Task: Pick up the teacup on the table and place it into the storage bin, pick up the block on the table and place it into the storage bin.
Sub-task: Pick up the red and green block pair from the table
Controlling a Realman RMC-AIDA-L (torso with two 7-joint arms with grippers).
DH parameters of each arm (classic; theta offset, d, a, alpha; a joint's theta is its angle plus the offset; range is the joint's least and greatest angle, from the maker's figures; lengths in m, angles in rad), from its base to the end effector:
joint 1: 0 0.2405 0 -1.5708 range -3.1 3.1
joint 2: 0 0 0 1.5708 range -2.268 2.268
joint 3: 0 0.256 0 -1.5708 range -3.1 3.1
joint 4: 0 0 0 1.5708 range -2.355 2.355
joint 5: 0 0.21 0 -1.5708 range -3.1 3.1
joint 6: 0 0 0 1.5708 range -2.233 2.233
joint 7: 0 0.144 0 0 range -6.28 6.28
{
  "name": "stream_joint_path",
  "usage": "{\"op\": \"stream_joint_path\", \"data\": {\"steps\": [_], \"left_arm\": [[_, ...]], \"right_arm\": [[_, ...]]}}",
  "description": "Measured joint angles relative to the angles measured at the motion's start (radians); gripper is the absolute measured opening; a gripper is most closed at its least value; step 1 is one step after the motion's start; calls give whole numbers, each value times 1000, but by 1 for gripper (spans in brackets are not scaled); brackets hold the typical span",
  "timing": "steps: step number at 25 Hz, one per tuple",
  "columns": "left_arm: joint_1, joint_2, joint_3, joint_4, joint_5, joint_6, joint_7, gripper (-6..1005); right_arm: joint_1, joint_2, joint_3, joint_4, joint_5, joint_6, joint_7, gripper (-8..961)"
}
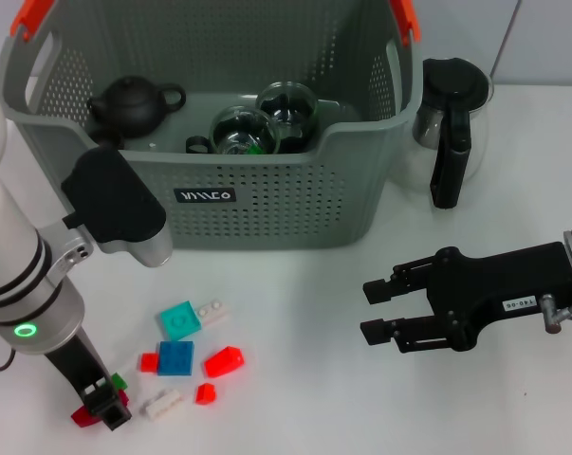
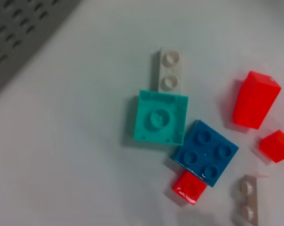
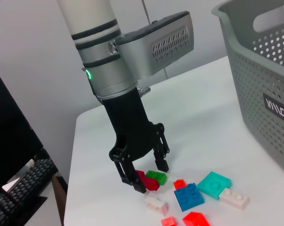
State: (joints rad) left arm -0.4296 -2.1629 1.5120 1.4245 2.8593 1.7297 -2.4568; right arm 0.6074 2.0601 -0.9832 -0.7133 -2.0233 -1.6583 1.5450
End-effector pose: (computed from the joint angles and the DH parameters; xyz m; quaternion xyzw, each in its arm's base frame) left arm -0.2308 0.2898 -0.0178 -0.8863 -0.3017 0.3335 0.1110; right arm 0.2199 0.3228 -0.0241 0.9721 -0.1737 -0.1550 0.0295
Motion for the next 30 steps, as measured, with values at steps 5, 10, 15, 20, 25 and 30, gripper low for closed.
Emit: {"op": "stream_joint_path", "data": {"steps": [5,10,15,20,25,30], "left_arm": [[-1,0,1,-4,0,-4,-1,612],[-2,-1,0,-4,0,-6,-1,591],[-6,-1,-11,-8,0,-2,-1,506],[-6,0,-12,-8,0,1,-1,417],[-7,0,-12,0,0,3,2,363],[-16,2,-74,94,-4,74,32,363]], "right_arm": [[0,0,0,0,0,0,0,563],[0,0,0,0,0,0,0,563],[-1,0,0,0,0,0,0,563],[-2,0,0,0,0,1,0,563],[-2,0,0,0,0,1,0,562],[-2,0,0,0,0,1,0,562]]}}
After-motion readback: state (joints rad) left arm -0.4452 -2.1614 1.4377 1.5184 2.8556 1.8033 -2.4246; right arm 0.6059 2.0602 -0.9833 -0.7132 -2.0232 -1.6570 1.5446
